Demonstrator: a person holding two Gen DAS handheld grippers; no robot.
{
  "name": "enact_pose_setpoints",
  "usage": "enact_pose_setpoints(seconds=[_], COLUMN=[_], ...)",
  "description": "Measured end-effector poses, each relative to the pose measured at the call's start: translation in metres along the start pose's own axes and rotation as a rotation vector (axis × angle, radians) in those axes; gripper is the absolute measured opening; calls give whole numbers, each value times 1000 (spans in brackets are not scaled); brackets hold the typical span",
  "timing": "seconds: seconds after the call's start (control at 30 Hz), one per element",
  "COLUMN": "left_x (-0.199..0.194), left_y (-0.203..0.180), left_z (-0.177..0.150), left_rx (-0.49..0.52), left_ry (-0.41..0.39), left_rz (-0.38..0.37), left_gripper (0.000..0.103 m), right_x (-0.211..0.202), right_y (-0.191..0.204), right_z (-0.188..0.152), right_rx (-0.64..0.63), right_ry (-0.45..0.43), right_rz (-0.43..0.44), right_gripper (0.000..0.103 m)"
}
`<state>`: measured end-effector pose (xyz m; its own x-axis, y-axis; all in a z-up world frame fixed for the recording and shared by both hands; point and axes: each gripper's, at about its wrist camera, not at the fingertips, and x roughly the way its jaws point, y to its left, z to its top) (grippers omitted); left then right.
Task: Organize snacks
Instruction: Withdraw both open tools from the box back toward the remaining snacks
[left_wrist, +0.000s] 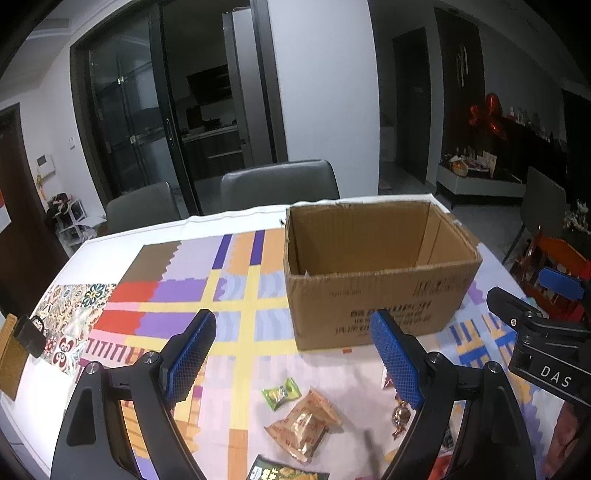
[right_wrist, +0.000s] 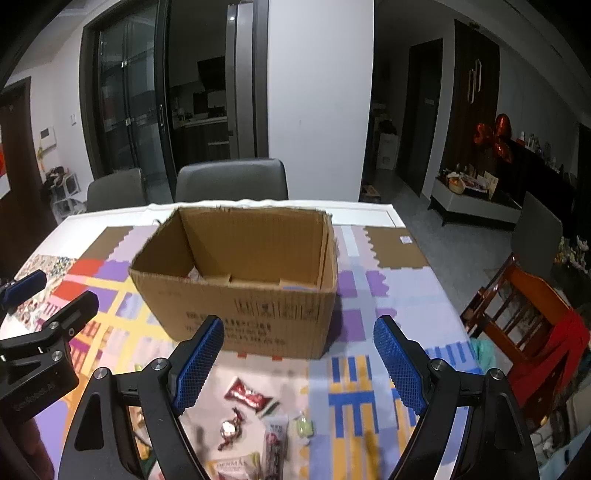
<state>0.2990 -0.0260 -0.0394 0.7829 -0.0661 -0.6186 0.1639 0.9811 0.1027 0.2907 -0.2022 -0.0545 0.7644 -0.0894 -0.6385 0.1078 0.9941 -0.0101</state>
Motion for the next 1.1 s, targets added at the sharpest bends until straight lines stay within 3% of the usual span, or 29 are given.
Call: enact_pose_setpoints(seconds=[1.1], left_x=[41], left_y=[-5], left_z=[-91], left_rx=[58], left_ry=[159], left_rz=[-79], left_gripper=[86], right_x=[31], right_y=[11], right_z=[-89], right_rx=[9], right_ry=[165], right_rz=[-55], right_gripper=[84])
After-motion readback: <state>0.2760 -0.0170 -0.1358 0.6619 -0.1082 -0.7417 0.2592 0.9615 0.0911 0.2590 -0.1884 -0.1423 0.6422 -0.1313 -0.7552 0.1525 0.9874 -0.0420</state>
